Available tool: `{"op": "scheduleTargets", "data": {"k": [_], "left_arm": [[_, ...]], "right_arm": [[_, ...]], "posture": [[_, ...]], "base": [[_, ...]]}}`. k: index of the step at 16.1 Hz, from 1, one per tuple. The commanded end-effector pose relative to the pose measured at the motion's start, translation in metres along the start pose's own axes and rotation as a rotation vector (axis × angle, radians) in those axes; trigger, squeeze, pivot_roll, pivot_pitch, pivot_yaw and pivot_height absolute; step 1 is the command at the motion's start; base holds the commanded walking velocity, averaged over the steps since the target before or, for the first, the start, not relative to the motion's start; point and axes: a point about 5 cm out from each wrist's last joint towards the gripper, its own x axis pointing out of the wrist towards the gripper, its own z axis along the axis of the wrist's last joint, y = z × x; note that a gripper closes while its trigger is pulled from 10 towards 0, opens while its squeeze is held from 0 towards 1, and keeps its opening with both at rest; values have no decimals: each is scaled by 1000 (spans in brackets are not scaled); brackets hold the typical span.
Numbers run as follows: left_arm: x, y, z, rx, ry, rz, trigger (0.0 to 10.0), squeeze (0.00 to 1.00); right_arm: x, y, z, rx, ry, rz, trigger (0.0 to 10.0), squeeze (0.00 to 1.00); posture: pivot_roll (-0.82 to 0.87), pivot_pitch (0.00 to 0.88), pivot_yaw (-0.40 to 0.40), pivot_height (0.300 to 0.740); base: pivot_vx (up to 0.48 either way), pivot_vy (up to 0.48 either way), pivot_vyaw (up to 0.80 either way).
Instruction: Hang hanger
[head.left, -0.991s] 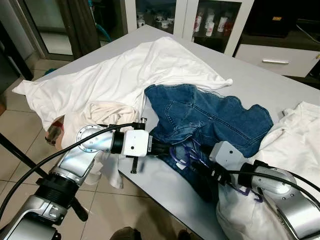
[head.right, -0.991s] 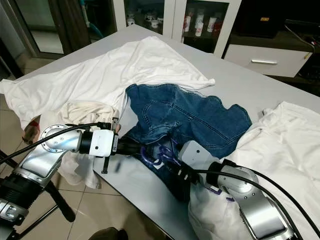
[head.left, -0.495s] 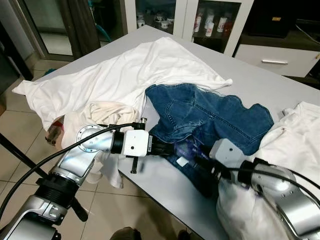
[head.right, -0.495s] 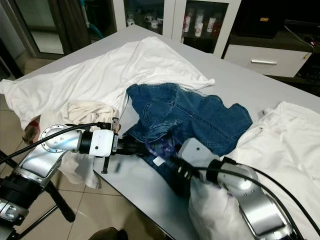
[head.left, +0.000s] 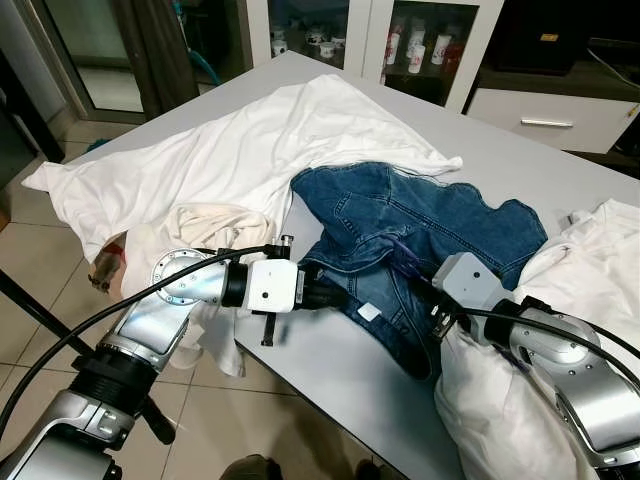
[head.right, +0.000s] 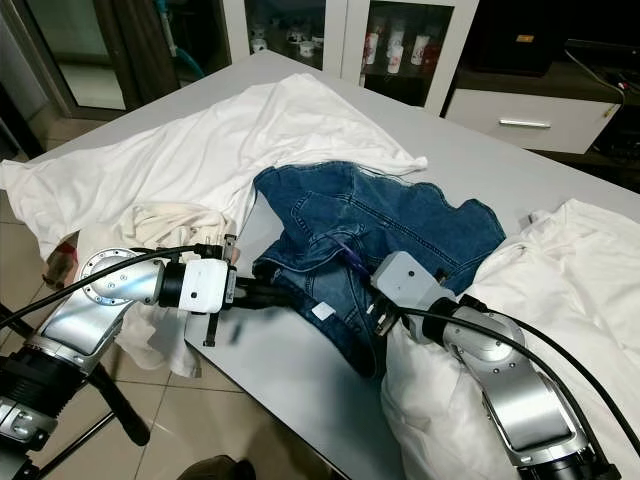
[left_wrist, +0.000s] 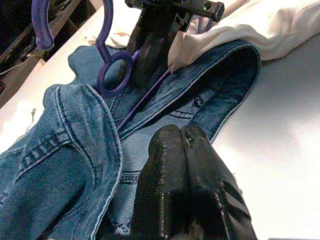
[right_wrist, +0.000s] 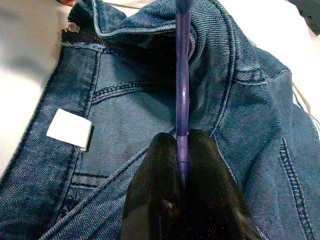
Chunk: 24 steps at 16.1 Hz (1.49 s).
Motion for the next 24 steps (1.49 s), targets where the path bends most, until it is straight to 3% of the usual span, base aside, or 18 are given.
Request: {"op": "scheduleTargets", "data": {"k": [1, 4, 6, 8, 10, 14, 18, 21, 24], "left_arm": [[1, 5, 1, 28, 17, 12, 10000, 0], [3, 11, 2, 50, 21, 58, 10000, 0], [2, 39, 16, 163, -37, 290, 10000, 0], [-2, 55, 28, 214, -82, 408, 10000, 0], [-6, 59, 30, 237, -79, 436, 10000, 0], [-12, 61, 24, 257, -43, 468, 10000, 0], [-35, 84, 41, 289, -97, 667, 10000, 0], [-45, 90, 46, 304, -118, 760, 10000, 0], [-56, 93, 46, 243, -152, 877, 10000, 0]], "right_arm": [[-2, -4, 5, -5, -25, -17, 0, 0], [-2, -5, 10, -6, -63, -30, 0, 0], [0, -3, 10, -1, -77, -28, 0, 0], [1, -1, 10, 3, -85, -23, 0, 0], [2, -2, 12, 12, -103, -31, 0, 0], [5, -7, 14, 26, -135, -66, 0, 0], [10, -7, 16, 59, -180, -91, 0, 0], [16, -7, 20, 87, -225, -103, 0, 0], [21, -10, 36, 118, -334, -133, 0, 0]], "posture": [[-25, 70, 2, 740], [-26, 68, 1, 740], [-26, 66, 0, 740], [-23, 64, -2, 740], [-20, 61, -1, 740], [-13, 57, 0, 740], [-5, 52, -4, 740], [2, 49, -7, 740], [4, 48, -12, 740]], "base": [[0, 0, 0], [0, 0, 0], [0, 0, 0], [0, 0, 0], [0, 0, 0], [0, 0, 0], [0, 0, 0], [0, 0, 0], [0, 0, 0]]}}
